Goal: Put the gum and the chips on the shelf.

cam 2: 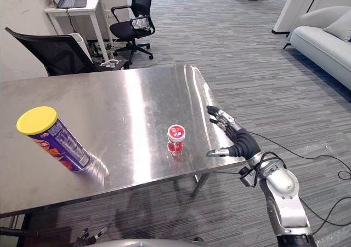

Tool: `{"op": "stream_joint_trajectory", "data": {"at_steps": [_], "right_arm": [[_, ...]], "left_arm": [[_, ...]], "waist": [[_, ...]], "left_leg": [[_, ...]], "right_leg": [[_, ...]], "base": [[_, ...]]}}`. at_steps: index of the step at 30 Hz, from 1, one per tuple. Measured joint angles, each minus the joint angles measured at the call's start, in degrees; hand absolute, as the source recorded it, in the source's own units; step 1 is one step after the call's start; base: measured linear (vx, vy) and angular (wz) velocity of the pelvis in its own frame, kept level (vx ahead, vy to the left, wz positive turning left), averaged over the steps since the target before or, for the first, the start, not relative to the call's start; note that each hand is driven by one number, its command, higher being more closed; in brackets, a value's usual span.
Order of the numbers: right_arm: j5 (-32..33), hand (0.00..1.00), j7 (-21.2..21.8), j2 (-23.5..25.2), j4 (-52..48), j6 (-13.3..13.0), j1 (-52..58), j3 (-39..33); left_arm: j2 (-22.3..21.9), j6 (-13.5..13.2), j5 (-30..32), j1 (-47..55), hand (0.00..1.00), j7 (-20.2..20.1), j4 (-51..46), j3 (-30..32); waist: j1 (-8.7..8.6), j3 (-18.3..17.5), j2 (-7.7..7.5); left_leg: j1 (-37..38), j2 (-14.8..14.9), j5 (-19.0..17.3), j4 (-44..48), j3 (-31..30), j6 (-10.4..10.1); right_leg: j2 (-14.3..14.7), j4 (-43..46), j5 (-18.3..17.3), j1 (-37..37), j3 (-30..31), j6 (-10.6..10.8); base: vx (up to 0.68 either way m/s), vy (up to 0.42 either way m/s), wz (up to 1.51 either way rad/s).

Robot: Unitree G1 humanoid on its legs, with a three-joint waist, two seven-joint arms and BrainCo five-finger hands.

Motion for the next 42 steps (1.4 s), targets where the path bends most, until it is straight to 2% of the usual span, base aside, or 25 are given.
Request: {"op": "stream_joint_trajectory", "data": {"at_steps": [7,11,17,20,32,36,42], "right_arm": [[-0.64,0.0,-1.34,0.75,3.96,0.64,-1.0,4.71],[-0.83,0.0,-3.36,0.81,7.73,0.65,-1.73,5.6],[-3.06,0.0,-4.8,1.31,11.87,0.63,-5.14,7.54],[-4.12,0.0,-5.75,3.22,14.14,0.5,-6.67,7.52],[-6.47,0.0,-7.13,3.53,21.04,0.33,-11.3,9.72],[-7.31,0.0,-7.29,4.59,23.61,0.06,-12.66,9.74],[-7.41,0.0,-7.63,4.87,27.28,-0.32,-15.84,11.4]], "left_arm": [[0.27,-0.01,-0.04,-0.06,0.0,0.05,0.05,-1.36],[0.26,0.02,-0.06,-0.1,0.0,0.08,0.05,-1.48],[0.26,0.13,-0.09,-0.02,0.0,0.07,0.18,-1.46],[0.26,0.2,-0.08,0.02,0.0,0.03,0.6,-1.42],[0.21,0.8,-0.12,-0.03,0.0,-0.15,0.43,-2.0],[0.2,0.86,-0.11,-0.09,0.0,-0.27,-0.23,-2.05],[0.2,1.03,-0.11,0.04,0.0,-0.33,-0.33,-2.19]], "waist": [[0.21,-0.1,0.15],[1.47,-0.13,0.22],[1.61,-0.05,0.33],[1.64,0.11,0.44],[1.94,1.65,1.1],[2.88,2.23,1.22],[3.13,2.94,1.25]], "left_leg": [[-0.54,-0.14,0.42,0.0,-1.37,0.32],[-0.79,-0.13,0.69,-0.01,-2.0,0.3],[-0.9,-0.07,1.14,-0.03,-3.16,0.31],[-0.9,-0.09,1.21,-0.04,-3.26,0.36],[-1.02,-0.12,1.41,-0.14,-4.55,0.36],[-1.09,-0.09,1.44,-0.08,-4.78,0.32],[-1.11,-0.18,1.56,-0.09,-5.92,0.27]], "right_leg": [[-0.01,0.0,-0.01,0.2,-1.27,-0.02],[0.06,-0.01,-0.02,0.28,-1.74,-0.05],[0.11,-0.19,-0.08,0.96,-2.92,-0.14],[0.09,-0.19,-0.08,1.01,-2.99,-0.14],[0.17,-0.93,-0.07,2.01,-4.53,-0.14],[0.26,-1.13,-0.07,2.18,-4.78,-0.14],[0.26,-1.52,-0.07,3.05,-6.02,-0.15]], "base": [[-0.01,-0.008,0.09],[-0.02,-0.029,0.09],[-0.02,-0.027,0.09],[-0.01,-0.008,0.0],[-0.01,-0.017,0.05],[0.0,-0.011,0.02],[-0.01,-0.024,0.1]]}}
